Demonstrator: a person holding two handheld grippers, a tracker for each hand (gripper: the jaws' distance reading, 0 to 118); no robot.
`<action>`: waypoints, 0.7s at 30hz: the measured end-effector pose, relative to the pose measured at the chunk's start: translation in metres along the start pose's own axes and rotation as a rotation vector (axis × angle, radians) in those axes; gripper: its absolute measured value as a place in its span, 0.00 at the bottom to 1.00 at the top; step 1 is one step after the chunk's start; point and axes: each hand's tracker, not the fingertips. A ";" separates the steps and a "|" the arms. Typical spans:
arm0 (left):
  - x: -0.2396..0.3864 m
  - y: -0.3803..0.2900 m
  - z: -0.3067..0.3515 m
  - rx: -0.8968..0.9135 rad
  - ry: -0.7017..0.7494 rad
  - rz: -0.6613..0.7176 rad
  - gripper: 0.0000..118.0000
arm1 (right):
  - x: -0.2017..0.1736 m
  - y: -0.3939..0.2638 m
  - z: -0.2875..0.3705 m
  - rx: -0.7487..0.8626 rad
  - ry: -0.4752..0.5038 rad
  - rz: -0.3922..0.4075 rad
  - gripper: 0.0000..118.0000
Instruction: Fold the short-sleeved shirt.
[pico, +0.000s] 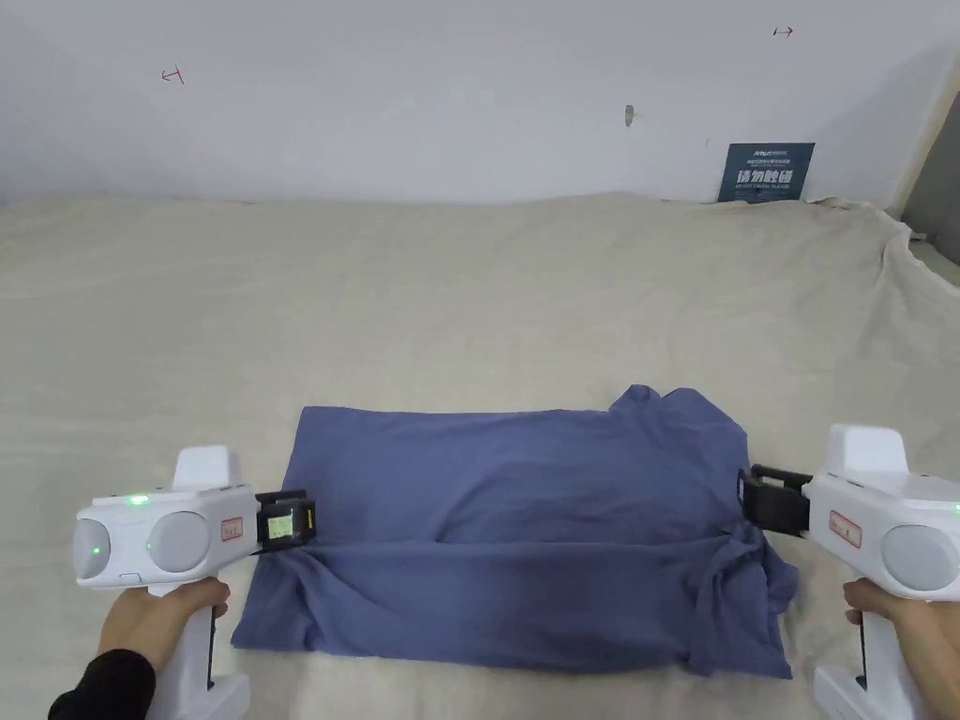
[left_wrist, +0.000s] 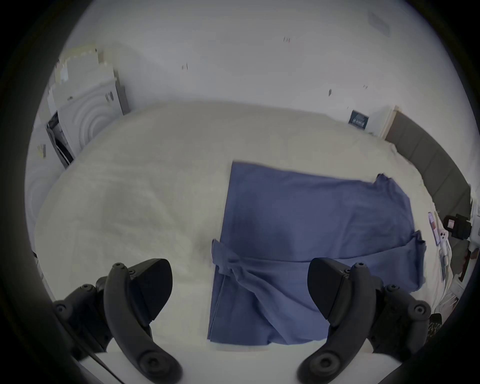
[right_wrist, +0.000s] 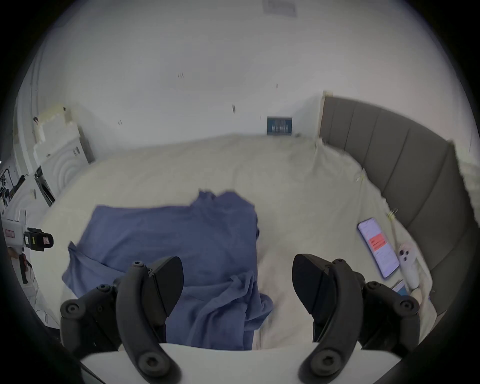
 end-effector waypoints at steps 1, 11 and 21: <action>0.000 0.001 0.013 0.032 -0.010 -0.006 0.92 | -0.002 0.002 0.016 0.035 0.003 0.002 0.76; -0.005 -0.047 0.101 0.296 0.008 0.020 0.74 | -0.033 -0.022 0.136 0.232 -0.035 0.034 0.71; 0.012 -0.114 0.136 0.442 -0.021 0.008 0.00 | -0.058 -0.061 0.168 0.340 -0.100 0.091 0.00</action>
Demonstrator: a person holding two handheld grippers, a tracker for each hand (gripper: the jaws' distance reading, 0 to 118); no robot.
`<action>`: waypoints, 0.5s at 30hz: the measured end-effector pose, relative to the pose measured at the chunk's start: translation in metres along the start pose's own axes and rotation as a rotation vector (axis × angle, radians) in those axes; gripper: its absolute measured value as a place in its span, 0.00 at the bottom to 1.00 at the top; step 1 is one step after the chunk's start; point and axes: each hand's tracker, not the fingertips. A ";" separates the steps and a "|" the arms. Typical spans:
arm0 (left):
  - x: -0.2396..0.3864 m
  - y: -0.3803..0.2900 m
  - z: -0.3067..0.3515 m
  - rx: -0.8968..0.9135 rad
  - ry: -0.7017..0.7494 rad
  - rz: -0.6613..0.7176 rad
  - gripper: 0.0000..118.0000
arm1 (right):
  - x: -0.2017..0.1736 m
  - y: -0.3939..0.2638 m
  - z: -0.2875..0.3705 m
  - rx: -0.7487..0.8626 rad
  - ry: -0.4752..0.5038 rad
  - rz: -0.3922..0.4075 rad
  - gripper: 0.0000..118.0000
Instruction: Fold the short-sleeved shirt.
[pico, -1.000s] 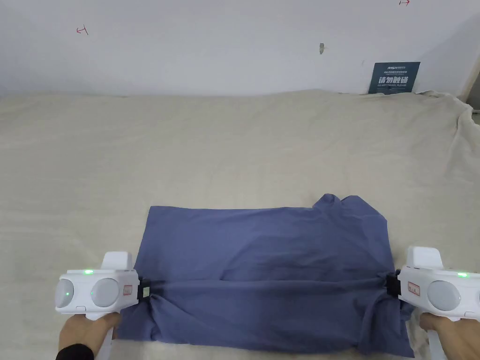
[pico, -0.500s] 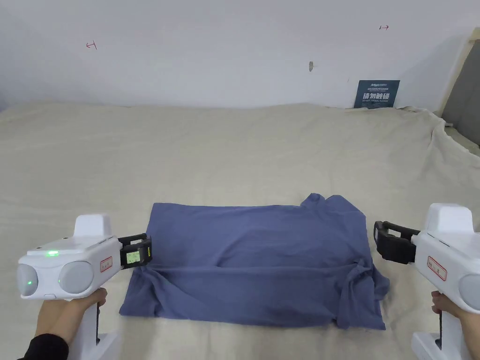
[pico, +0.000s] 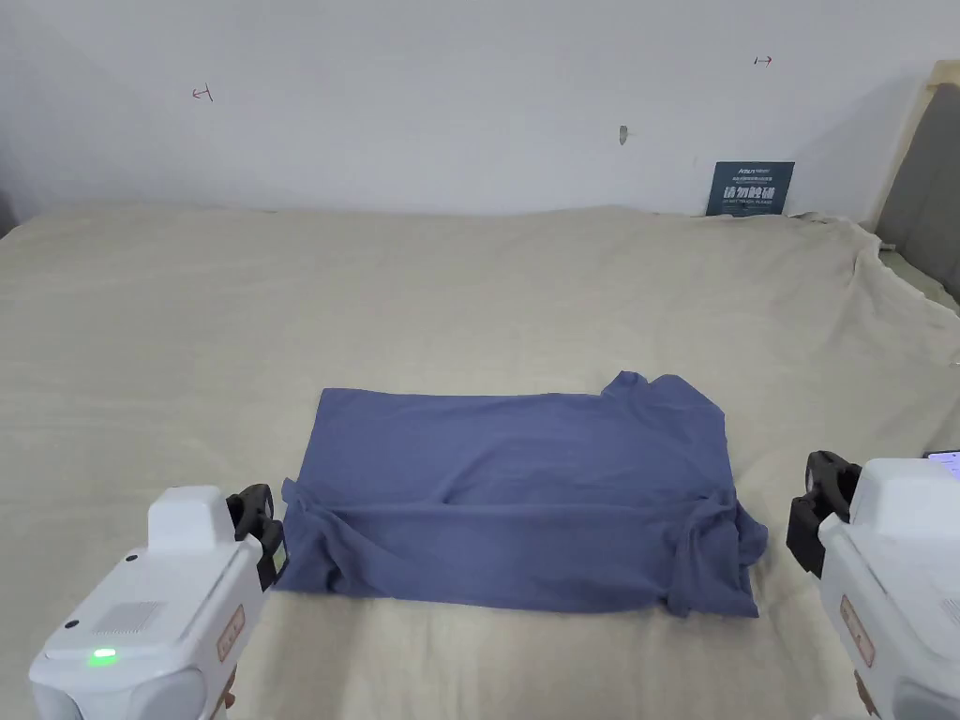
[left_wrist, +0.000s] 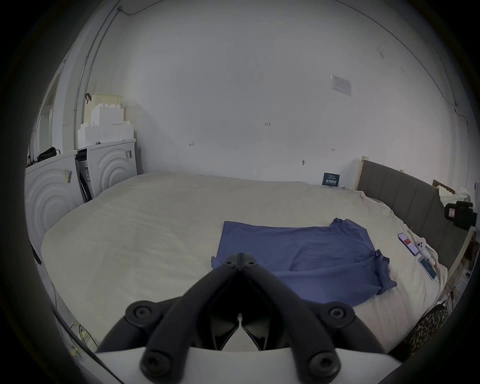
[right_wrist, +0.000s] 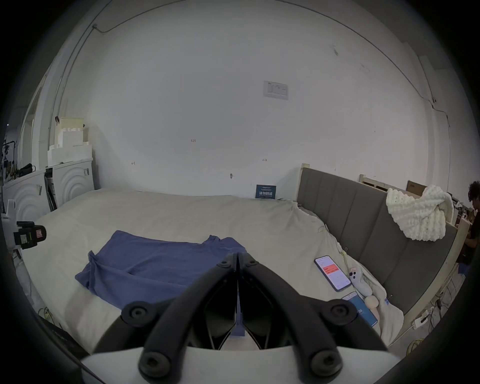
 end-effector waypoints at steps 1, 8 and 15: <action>-0.003 -0.004 -0.001 0.012 0.005 -0.002 0.00 | -0.001 -0.001 0.000 -0.003 0.007 -0.005 0.00; -0.008 0.007 -0.009 -0.006 -0.017 -0.002 0.00 | -0.008 -0.002 -0.003 -0.004 0.022 -0.023 0.00; -0.025 0.015 -0.054 -0.183 -0.018 0.065 0.00 | -0.011 -0.002 -0.015 -0.020 0.024 -0.016 0.00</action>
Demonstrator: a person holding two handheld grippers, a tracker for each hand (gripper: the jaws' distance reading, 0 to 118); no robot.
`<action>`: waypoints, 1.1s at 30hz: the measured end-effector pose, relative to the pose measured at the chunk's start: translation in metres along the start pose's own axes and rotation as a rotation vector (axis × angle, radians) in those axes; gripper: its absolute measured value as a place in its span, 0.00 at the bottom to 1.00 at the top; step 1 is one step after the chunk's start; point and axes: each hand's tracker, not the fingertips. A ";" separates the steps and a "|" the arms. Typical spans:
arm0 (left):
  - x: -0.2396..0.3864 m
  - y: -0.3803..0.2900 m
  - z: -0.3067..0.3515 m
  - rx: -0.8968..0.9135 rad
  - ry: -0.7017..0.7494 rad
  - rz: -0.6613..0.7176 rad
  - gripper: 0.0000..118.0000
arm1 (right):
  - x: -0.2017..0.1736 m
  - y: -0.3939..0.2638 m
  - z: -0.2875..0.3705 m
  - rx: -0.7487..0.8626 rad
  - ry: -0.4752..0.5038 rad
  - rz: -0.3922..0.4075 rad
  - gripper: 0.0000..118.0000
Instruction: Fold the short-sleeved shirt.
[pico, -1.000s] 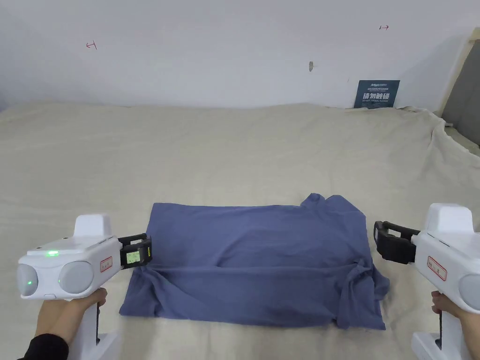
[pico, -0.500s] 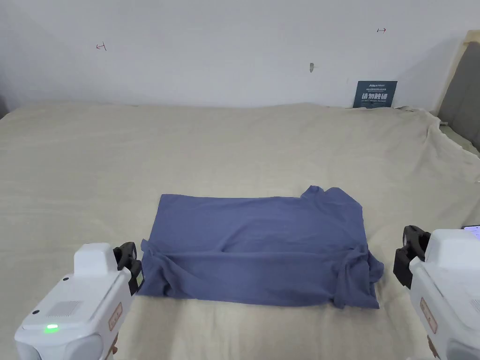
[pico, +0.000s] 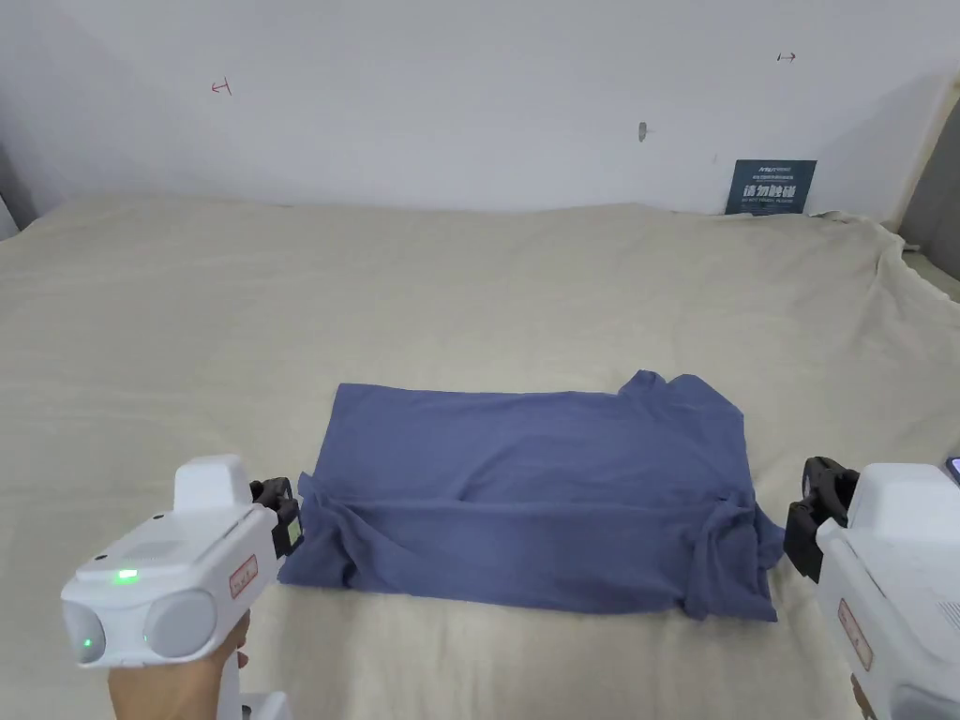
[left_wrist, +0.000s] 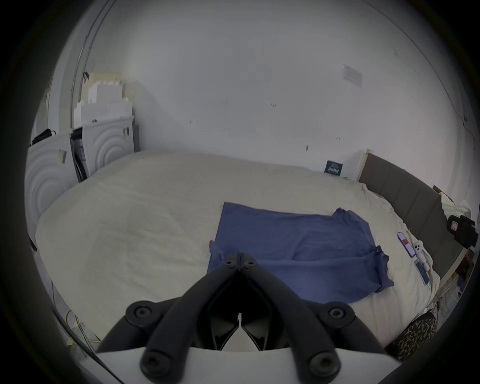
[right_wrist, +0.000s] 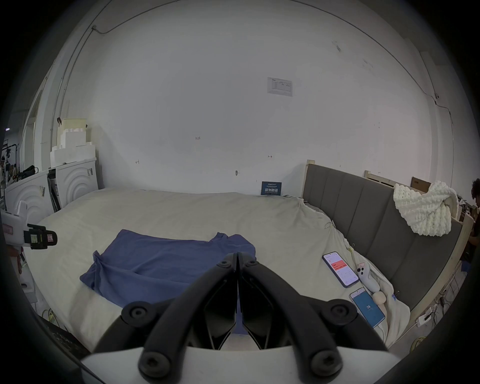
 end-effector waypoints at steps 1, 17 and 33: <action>-0.003 0.002 -0.009 -0.035 0.002 0.000 0.00 | 0.001 -0.001 -0.002 -0.003 0.000 -0.002 0.00; -0.029 -0.034 -0.148 -0.527 0.111 -0.005 0.71 | 0.013 -0.024 -0.045 -0.115 -0.041 -0.027 0.00; -0.020 -0.027 -0.130 -0.492 0.041 -0.012 0.05 | 0.031 -0.075 -0.101 -0.373 -0.028 -0.109 0.04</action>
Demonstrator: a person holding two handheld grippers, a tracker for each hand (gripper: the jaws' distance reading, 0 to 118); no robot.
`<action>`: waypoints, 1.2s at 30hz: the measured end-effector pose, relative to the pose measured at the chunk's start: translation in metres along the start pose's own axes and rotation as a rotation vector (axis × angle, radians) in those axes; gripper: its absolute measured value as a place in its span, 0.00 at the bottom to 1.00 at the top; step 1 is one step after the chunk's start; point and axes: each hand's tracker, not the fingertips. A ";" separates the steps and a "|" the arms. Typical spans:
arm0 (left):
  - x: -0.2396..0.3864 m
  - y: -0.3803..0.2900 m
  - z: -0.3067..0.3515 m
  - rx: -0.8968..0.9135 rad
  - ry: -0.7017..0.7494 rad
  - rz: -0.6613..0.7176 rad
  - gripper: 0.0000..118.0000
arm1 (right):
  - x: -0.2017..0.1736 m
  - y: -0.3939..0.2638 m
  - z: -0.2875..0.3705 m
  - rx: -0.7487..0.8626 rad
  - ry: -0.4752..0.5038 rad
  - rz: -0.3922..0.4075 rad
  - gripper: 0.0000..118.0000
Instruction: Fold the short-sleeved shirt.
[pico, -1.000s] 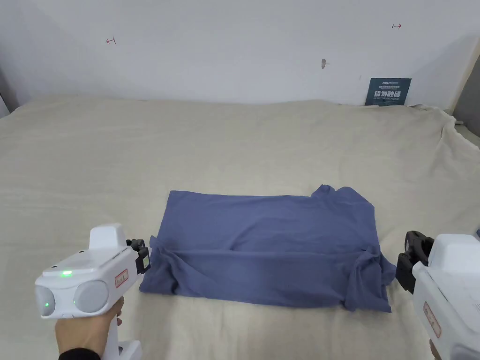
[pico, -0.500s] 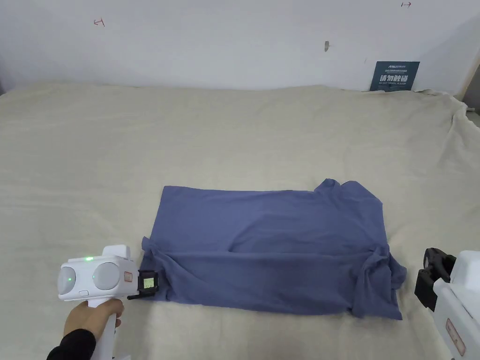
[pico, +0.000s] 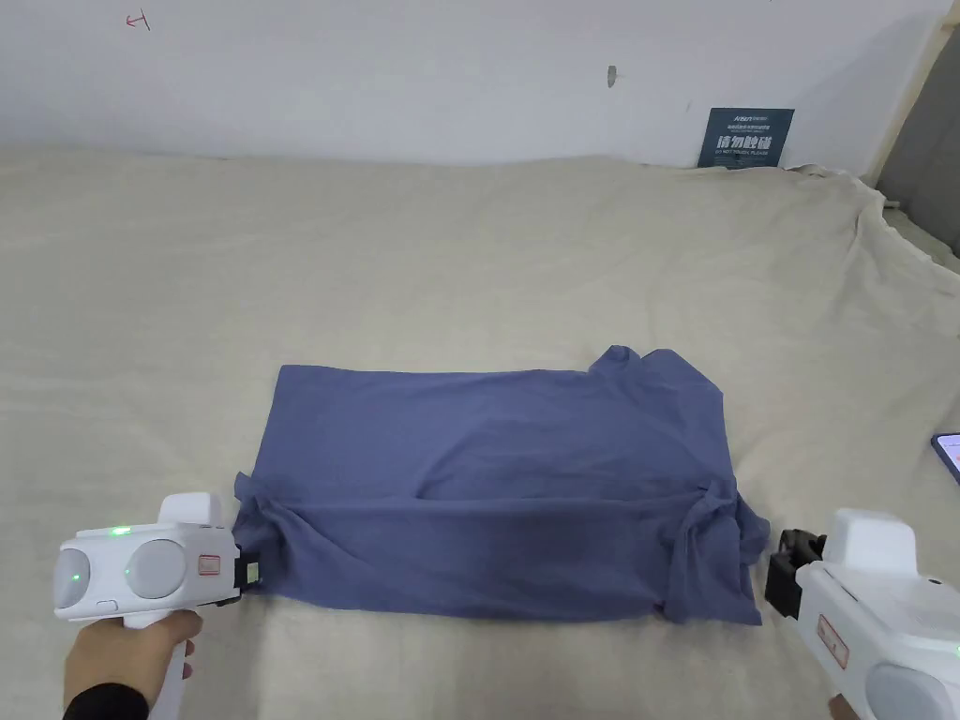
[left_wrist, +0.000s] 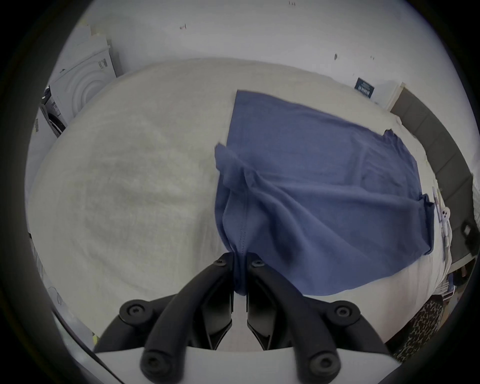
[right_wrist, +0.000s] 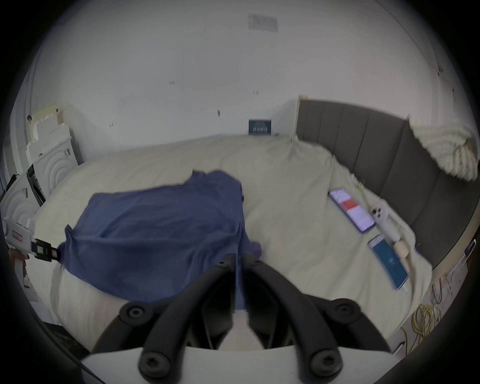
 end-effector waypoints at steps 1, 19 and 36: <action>0.004 0.000 0.013 0.003 -0.012 0.002 0.05 | 0.002 -0.004 -0.011 -0.048 0.009 -0.009 0.15; -0.001 -0.003 0.018 0.014 -0.030 -0.003 0.05 | 0.007 -0.041 -0.083 -0.307 0.060 -0.101 0.05; -0.044 -0.030 0.041 0.042 -0.090 0.122 0.05 | 0.043 -0.034 -0.013 -0.188 0.098 -0.136 0.05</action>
